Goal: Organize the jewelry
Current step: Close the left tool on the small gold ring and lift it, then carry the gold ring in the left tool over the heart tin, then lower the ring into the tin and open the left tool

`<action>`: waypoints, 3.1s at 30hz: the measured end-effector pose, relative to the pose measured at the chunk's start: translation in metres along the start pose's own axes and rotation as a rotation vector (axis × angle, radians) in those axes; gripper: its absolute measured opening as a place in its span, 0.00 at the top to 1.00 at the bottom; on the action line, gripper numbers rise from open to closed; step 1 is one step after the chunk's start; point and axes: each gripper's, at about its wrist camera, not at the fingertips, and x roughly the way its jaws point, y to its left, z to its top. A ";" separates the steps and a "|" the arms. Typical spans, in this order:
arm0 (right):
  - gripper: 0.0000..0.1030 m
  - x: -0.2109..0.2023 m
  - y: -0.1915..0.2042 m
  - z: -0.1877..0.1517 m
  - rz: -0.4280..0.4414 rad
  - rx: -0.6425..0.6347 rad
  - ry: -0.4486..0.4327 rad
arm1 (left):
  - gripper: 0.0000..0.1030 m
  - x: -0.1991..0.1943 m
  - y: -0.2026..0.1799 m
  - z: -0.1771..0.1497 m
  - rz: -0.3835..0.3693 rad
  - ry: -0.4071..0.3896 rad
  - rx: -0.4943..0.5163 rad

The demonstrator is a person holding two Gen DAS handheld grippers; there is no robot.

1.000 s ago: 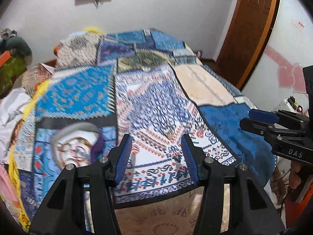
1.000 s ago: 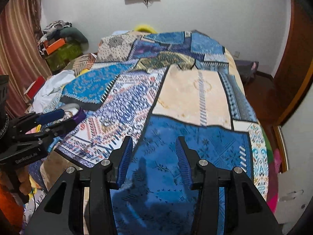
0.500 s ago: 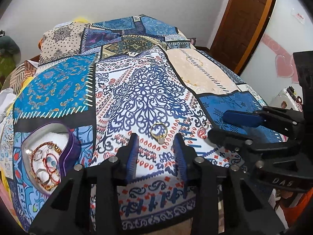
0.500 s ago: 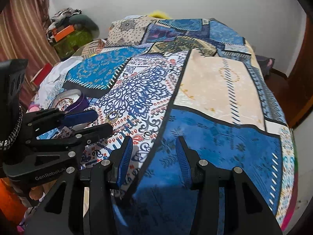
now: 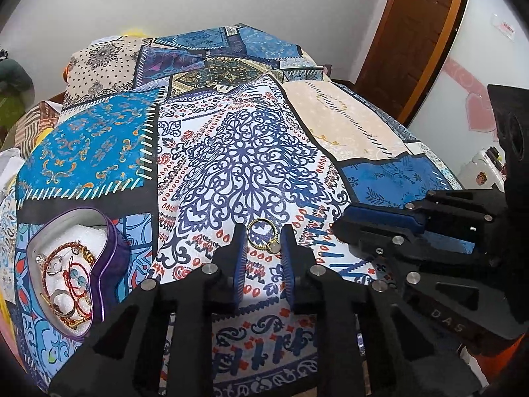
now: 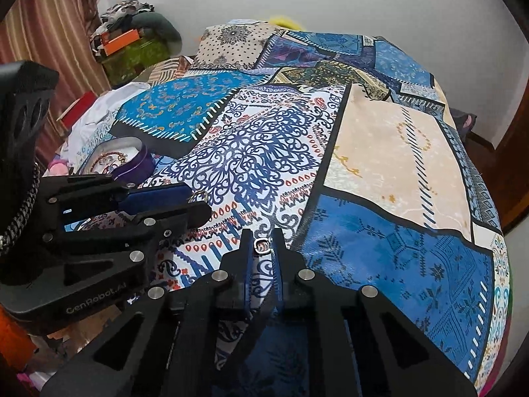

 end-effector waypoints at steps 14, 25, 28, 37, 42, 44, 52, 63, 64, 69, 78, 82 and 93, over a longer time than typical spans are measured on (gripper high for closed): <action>0.92 -0.020 0.004 0.006 -0.008 0.035 -0.036 | 0.93 -0.027 -0.003 -0.003 0.003 -0.037 -0.004; 0.92 -0.053 0.010 0.020 -0.035 0.049 -0.112 | 0.93 -0.074 0.003 0.001 0.020 -0.132 -0.012; 0.92 -0.061 0.016 0.025 -0.039 0.045 -0.137 | 0.93 -0.086 0.008 0.001 0.034 -0.156 -0.017; 0.92 -0.082 0.041 0.039 -0.034 0.019 -0.207 | 0.93 -0.125 0.031 -0.002 0.075 -0.241 -0.048; 0.92 -0.084 0.061 0.049 -0.015 -0.005 -0.233 | 0.93 -0.144 0.047 -0.004 0.091 -0.284 -0.068; 0.92 -0.083 0.069 0.053 -0.005 -0.012 -0.238 | 0.93 -0.151 0.053 -0.005 0.099 -0.299 -0.074; 0.92 -0.066 0.106 0.069 0.059 -0.051 -0.239 | 0.93 -0.164 0.089 -0.013 0.143 -0.321 -0.108; 0.92 -0.022 0.134 0.068 0.119 -0.080 -0.138 | 0.93 -0.140 0.134 -0.041 0.162 -0.239 -0.186; 0.92 -0.015 0.135 0.068 0.122 -0.080 -0.124 | 0.93 -0.137 0.136 -0.042 0.161 -0.232 -0.188; 0.92 0.008 0.139 0.070 0.126 -0.090 -0.069 | 0.93 -0.118 0.145 -0.044 0.136 -0.198 -0.198; 0.91 0.040 0.140 0.079 0.128 -0.069 -0.014 | 0.93 -0.088 0.149 -0.038 0.076 -0.165 -0.195; 0.92 0.052 0.135 0.078 0.139 -0.040 0.020 | 0.93 -0.078 0.147 -0.039 0.052 -0.145 -0.184; 0.91 0.056 0.138 0.078 0.154 -0.044 0.040 | 0.93 -0.083 0.150 -0.040 0.055 -0.156 -0.186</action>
